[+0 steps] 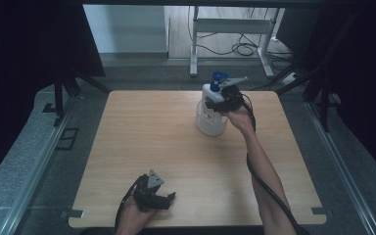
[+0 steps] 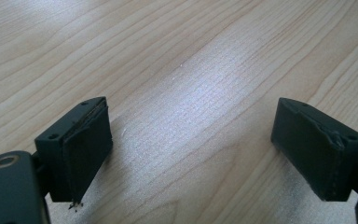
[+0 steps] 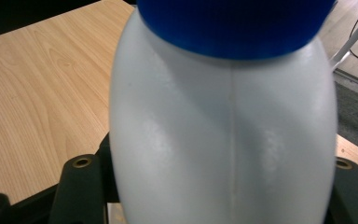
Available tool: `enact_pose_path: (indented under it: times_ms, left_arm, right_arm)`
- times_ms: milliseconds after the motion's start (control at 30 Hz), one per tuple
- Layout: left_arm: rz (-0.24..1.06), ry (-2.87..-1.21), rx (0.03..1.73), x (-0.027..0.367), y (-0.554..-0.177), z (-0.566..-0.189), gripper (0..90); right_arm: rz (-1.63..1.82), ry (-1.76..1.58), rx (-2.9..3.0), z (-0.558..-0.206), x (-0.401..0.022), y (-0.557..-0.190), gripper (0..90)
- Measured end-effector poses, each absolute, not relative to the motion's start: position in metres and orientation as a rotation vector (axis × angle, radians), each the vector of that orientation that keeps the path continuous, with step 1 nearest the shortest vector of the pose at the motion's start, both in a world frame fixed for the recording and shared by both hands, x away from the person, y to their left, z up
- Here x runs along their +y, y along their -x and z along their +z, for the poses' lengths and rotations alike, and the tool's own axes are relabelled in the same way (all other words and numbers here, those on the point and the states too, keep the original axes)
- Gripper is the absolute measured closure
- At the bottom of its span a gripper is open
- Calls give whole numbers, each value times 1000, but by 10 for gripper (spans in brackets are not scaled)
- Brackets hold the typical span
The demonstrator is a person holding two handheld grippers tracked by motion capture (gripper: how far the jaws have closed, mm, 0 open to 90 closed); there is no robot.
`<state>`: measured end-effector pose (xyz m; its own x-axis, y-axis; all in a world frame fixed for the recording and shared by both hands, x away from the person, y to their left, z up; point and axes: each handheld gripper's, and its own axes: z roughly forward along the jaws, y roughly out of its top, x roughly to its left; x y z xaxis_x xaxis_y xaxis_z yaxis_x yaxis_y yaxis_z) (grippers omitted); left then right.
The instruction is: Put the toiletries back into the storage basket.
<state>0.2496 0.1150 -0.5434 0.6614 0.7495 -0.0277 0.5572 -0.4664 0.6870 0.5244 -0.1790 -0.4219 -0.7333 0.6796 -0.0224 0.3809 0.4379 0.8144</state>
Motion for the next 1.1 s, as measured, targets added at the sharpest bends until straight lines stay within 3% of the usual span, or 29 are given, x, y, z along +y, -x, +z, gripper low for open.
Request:
enact_pose_path:
  times_ms: [233,767,1100]
  left_arm:
    - [365,-2196,1006,115,-250,-543,116]
    - [365,-2197,1005,115,-250,-543,116]
    - [366,-2197,1005,115,-250,-543,116]
  right_arm:
    - [1236,-944,2349,-423,-183,-526,351]
    - [1252,-894,2312,-414,-187,-515,147]
    - [1244,-873,2321,-411,-185,-509,126]
